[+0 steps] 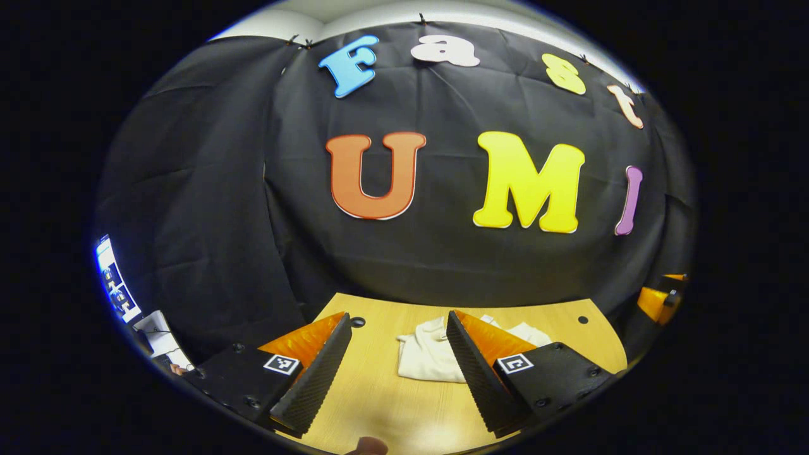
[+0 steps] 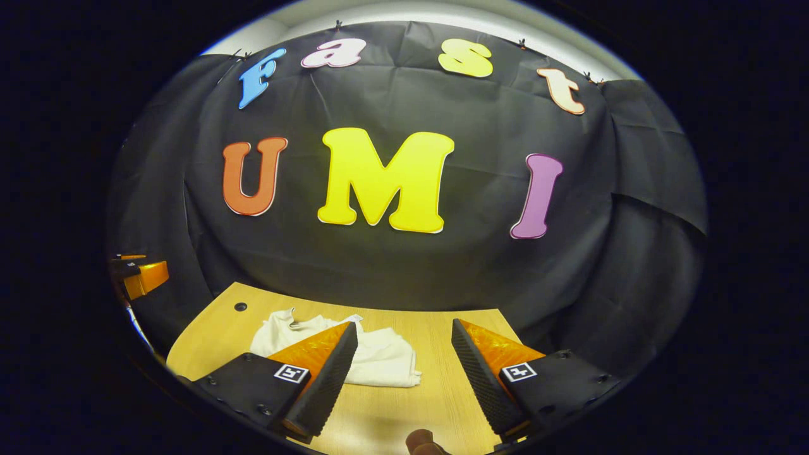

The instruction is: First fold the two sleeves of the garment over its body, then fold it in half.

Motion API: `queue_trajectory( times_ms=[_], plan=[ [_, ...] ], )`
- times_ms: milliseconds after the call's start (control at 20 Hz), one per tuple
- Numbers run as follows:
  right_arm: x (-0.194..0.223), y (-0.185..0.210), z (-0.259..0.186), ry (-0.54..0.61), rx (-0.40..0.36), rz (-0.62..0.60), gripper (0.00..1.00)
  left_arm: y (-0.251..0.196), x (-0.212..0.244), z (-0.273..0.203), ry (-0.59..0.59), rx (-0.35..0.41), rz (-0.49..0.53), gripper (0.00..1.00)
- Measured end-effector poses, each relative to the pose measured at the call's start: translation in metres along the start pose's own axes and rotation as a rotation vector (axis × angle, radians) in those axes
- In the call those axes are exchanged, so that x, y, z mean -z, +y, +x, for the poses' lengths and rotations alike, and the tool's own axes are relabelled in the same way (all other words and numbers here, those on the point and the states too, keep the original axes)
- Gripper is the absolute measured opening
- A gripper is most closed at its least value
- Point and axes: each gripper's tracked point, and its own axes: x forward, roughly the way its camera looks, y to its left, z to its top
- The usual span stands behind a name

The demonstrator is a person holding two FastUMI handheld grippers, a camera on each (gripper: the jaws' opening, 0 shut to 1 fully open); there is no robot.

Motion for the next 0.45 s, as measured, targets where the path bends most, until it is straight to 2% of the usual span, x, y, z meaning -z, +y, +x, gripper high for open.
queue_trajectory(
  times_ms=[200,450],
  plan=[
    [0.008,-0.005,-0.053,-0.103,0.024,0.032,0.94,-0.016,0.004,-0.047,-0.082,0.028,0.014,0.97],
    [-0.003,0.002,-0.061,-0.154,0.002,0.034,0.94,-0.025,0.01,-0.073,-0.136,0.047,-0.008,0.97]
  ],
)
